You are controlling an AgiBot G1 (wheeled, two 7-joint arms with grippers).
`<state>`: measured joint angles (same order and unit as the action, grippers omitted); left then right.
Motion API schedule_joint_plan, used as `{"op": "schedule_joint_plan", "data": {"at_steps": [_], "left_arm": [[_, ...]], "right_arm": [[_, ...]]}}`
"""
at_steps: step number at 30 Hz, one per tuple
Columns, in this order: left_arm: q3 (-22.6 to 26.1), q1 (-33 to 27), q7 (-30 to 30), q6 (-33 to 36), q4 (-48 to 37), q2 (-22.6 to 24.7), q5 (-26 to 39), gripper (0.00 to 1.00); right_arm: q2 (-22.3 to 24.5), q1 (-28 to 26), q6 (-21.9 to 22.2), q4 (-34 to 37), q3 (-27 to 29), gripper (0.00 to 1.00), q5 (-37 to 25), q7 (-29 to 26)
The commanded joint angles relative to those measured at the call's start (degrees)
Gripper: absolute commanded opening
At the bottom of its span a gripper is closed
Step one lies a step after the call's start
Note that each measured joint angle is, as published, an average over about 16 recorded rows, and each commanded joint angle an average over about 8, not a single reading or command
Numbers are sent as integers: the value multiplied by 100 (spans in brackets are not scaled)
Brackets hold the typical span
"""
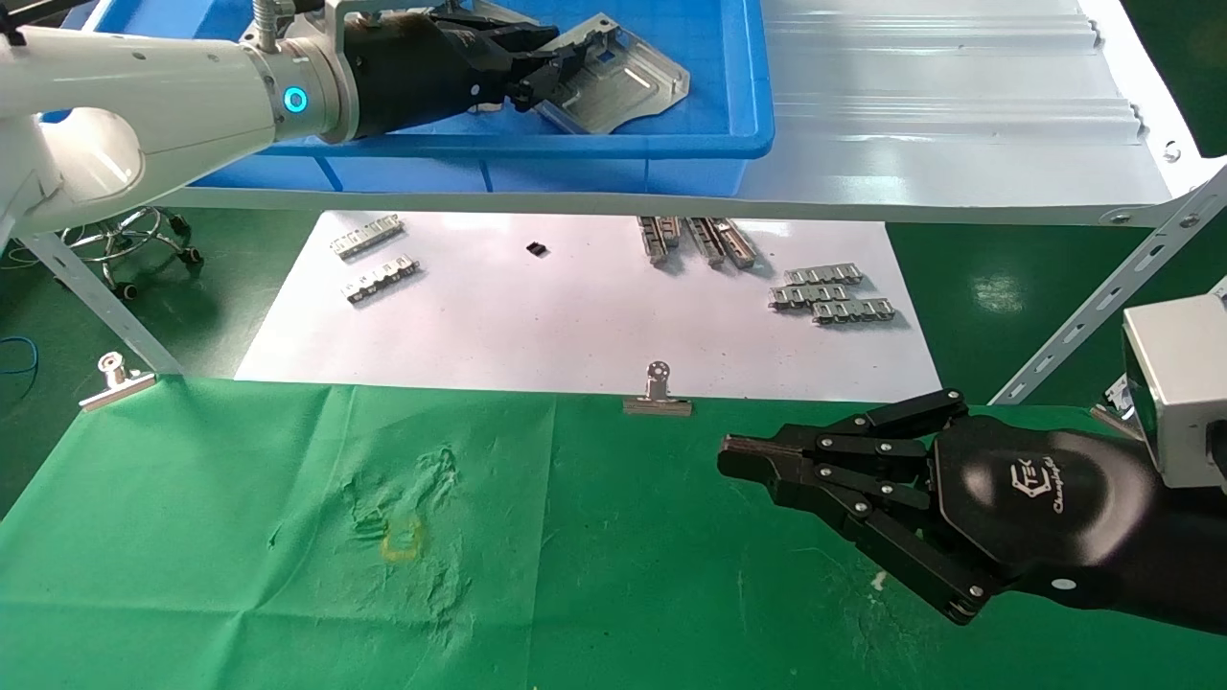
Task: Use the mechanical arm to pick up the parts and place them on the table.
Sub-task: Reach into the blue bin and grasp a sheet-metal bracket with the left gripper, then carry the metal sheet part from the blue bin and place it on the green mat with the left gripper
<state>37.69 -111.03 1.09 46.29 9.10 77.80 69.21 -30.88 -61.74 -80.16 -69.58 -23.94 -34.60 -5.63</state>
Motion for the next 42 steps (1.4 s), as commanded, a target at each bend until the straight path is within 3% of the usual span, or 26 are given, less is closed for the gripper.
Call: {"op": "schedule_joint_plan", "data": {"at_steps": [1,13,20,25,37,42], "left_arm": [[30,1,-8,-17,-11,-3,-23,0],[97,-123,52,-38,-31,-34,-237,0],[-42,-370,127,324,-101,-169,-525,0],[-178,-514,323,1104,-122,-524,-749,0],[-281,-445,1289,3711,-33,-1779,-972,0],[-280,-361,1675,4362,44,-2230,-1026,0]], "right_arm": [[0,0,0,0,0,0,0,0],[0,0,0,0,0,0,0,0],[0,0,0,0,0,0,0,0],[0,0,0,0,0,0,0,0],[0,0,0,0,0,0,0,0],[0,0,0,0,0,0,0,0]]}}
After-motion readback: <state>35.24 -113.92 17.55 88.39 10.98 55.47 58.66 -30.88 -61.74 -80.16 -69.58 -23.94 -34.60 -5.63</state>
